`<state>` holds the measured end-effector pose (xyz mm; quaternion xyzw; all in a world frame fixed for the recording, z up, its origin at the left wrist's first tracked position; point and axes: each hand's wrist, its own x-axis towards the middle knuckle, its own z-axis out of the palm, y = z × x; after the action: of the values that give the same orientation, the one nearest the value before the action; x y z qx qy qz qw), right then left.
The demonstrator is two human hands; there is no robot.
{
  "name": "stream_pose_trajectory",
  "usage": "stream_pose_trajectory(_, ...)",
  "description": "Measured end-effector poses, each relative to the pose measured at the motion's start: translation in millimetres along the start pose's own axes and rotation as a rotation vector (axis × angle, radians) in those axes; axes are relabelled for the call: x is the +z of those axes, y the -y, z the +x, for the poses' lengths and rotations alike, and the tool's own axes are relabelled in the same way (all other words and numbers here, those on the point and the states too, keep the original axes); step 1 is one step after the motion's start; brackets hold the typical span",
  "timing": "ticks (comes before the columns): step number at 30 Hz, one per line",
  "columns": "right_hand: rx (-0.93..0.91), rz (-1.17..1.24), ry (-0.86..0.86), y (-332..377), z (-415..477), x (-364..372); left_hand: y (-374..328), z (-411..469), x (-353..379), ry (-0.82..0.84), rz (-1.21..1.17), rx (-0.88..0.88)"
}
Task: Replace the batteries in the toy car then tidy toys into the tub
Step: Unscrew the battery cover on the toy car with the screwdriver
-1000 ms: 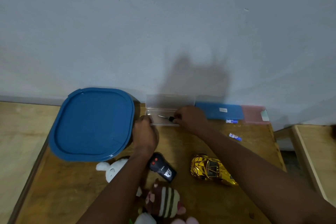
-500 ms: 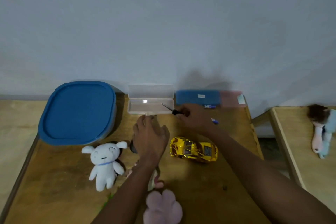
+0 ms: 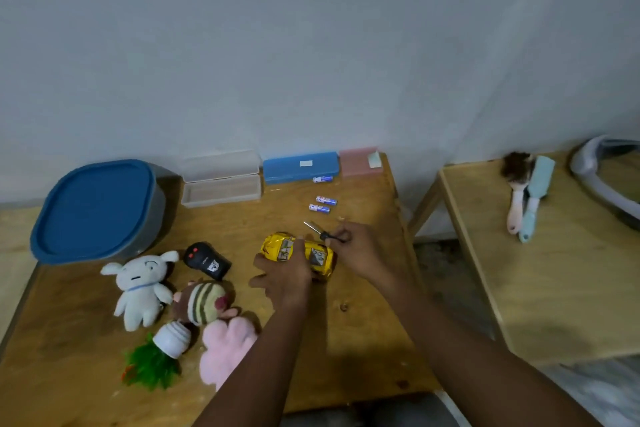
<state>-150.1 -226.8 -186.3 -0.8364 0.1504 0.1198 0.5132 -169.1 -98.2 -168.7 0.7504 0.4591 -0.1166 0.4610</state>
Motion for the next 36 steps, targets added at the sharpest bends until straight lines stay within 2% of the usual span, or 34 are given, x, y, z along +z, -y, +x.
stream_pose_trajectory(3, 0.051, 0.027, 0.008, -7.4, -12.7, 7.3, -2.7, -3.6, 5.5, 0.023, -0.059, -0.065)
stream_pose_trajectory(7, 0.205, 0.207, 0.068, -11.8, -25.0, 7.0, 3.3, 2.2, -4.6, 0.036, -0.058, -0.030)
stream_pose_trajectory(10, 0.234, 0.255, 0.143, -3.9, -33.1, 0.2, 10.0, 4.9, -19.4, 0.101, -0.184, 0.009)
stream_pose_trajectory(16, 0.120, 0.263, 0.286, 43.1, -48.6, -24.5, 17.6, -7.0, -64.8, 0.509, -0.562, 0.061)
stream_pose_trajectory(19, 0.036, 0.244, 0.364, 65.5, -53.4, -31.9, 16.2, -13.3, -83.7, 0.649, -0.781, 0.055)
stream_pose_trajectory(23, -0.055, 0.170, 0.361, 89.0, -53.5, -32.9, 0.8, -21.1, -97.9, 0.680, -0.839, 0.081)
stream_pose_trajectory(29, -0.245, 0.043, 0.225, 117.3, -56.9, -42.7, -12.1, -20.8, -107.8, 0.708, -0.825, 0.148)
stream_pose_trajectory(36, -0.335, -0.052, 0.137, 123.6, -53.8, -48.6, -12.6, -15.5, -99.7, 0.599, -0.733, 0.239)
